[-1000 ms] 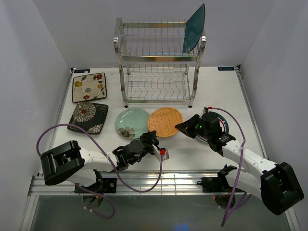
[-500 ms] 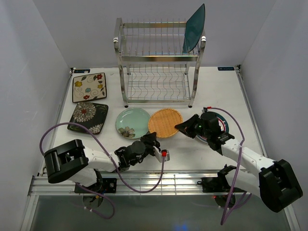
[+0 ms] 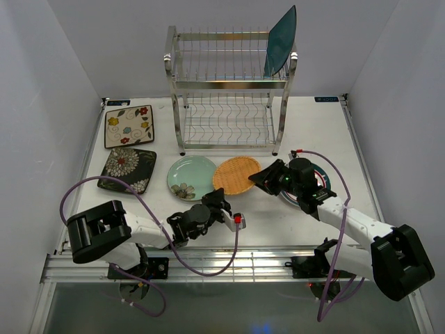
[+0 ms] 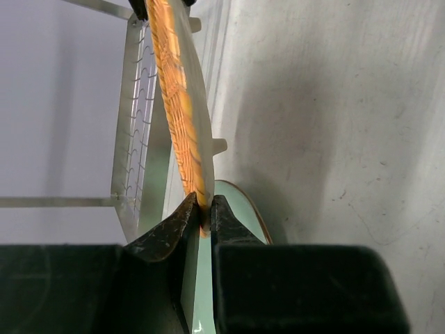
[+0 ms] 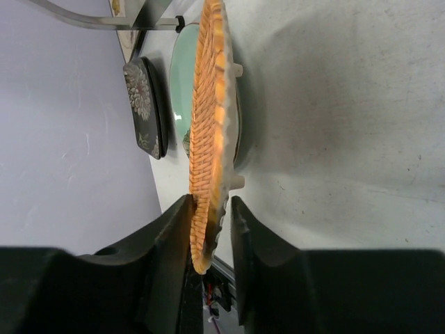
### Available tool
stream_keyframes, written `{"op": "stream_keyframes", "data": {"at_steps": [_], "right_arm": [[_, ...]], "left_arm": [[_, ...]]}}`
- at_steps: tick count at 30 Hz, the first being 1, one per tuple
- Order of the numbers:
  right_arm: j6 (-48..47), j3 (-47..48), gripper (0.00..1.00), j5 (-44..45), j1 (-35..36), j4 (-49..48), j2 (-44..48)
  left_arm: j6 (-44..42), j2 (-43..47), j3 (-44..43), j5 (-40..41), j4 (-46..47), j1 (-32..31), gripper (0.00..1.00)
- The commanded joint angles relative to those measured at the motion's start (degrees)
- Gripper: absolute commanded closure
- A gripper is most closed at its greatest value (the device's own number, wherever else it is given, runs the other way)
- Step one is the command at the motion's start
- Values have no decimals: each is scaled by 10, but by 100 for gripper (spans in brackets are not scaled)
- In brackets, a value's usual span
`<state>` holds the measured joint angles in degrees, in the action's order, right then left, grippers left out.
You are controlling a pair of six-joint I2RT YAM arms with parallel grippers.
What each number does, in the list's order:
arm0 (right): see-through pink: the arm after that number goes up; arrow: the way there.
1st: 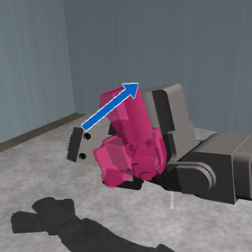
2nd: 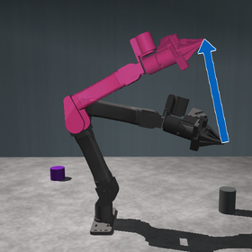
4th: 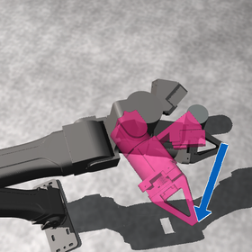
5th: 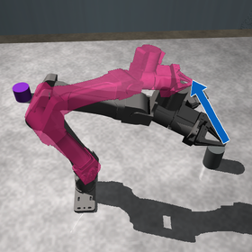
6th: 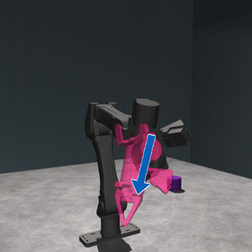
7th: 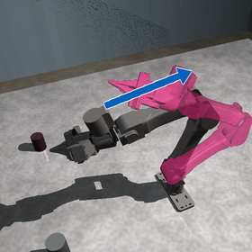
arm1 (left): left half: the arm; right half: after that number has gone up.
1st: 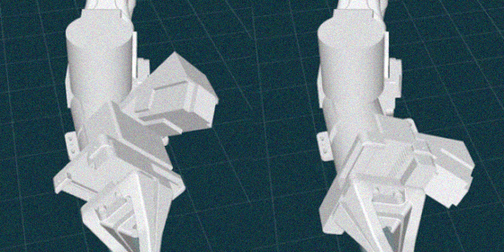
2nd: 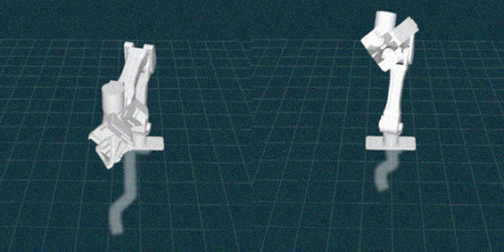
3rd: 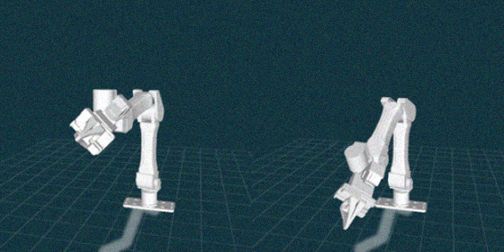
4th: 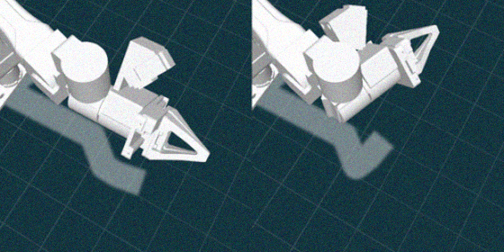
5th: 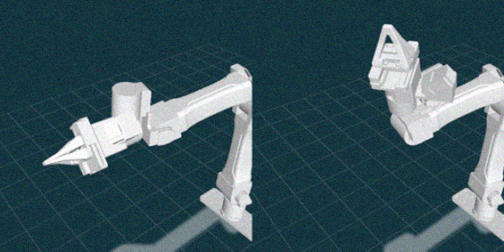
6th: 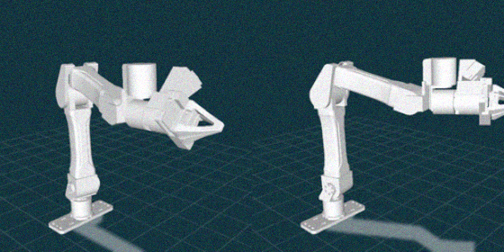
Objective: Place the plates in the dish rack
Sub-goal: Insert the plate into the dish rack.
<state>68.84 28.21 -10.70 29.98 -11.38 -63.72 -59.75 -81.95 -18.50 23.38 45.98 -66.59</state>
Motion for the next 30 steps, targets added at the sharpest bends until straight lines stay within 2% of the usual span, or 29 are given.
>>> {"op": "stream_keyframes", "data": {"at_steps": [1,2,3,7,15,25,30], "right_arm": [[3,19,63,-18,2,-41,10],[5,18,57,-15,2,-41,12],[7,16,41,-8,2,-42,18],[5,10,21,7,3,-37,32],[6,-3,20,42,1,-24,65],[5,-13,20,152,1,31,128],[9,-11,20,214,1,60,143]], "left_arm": [[3,11,-17,32,48,-1,100],[4,12,-17,33,49,-2,100],[7,14,-17,32,49,-1,100],[12,22,-17,31,49,-2,100],[31,42,-23,38,40,-1,100],[125,96,-78,49,-37,-1,100],[186,89,-170,48,-122,-1,100]]}}
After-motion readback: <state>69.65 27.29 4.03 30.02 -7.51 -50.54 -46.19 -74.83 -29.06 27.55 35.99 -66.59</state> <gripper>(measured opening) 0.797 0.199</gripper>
